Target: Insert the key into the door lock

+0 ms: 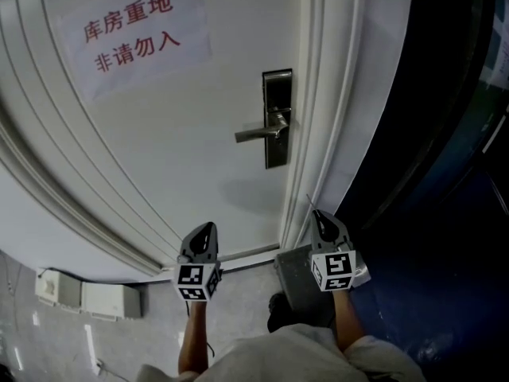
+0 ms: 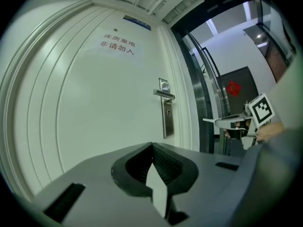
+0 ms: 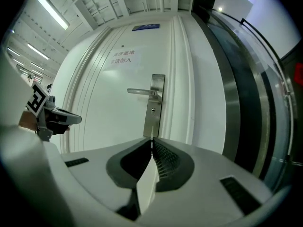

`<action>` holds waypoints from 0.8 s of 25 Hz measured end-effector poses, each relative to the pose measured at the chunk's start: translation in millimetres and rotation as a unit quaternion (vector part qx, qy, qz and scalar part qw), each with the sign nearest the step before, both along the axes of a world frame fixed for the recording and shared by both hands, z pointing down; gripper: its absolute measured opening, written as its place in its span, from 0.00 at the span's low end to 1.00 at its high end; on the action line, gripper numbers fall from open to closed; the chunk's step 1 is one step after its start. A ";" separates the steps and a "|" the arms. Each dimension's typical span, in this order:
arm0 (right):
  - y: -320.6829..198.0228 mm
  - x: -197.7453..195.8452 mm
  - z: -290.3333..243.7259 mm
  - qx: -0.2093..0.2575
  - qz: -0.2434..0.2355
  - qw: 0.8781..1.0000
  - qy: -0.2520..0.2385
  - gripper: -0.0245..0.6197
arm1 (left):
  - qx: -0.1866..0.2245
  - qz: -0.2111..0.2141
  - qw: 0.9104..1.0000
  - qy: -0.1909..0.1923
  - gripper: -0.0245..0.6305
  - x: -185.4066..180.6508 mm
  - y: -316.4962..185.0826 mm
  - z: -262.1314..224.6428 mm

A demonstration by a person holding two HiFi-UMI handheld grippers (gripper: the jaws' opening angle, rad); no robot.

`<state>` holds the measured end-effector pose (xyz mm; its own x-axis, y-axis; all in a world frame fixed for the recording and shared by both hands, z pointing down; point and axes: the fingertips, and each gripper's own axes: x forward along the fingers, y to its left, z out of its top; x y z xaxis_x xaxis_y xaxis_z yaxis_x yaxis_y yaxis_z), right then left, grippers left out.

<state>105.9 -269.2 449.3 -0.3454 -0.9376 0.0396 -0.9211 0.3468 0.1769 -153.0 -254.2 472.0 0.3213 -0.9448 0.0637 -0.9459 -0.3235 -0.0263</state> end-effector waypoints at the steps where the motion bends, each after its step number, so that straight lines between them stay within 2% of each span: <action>1: -13.5 0.3 -4.9 0.003 -0.004 1.000 0.000 0.08 | 0.002 -0.002 1.000 0.000 0.06 2.2 -13.1 -3.4; 11: -110.6 -10.2 -39.6 0.033 -0.062 0.997 0.013 0.08 | 0.016 -0.026 1.000 0.000 0.06 22.5 -112.0 -27.4; 20: -147.6 -15.9 -36.0 0.038 -0.095 0.995 -0.002 0.08 | 0.010 -0.040 0.999 -0.007 0.06 31.5 -142.1 -24.6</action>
<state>89.9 -416.7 413.3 -0.5175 -0.8551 -0.0316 -0.8406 0.5012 0.2053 -121.5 -396.3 447.4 0.2436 -0.9687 0.0477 -0.9682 -0.2458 -0.0461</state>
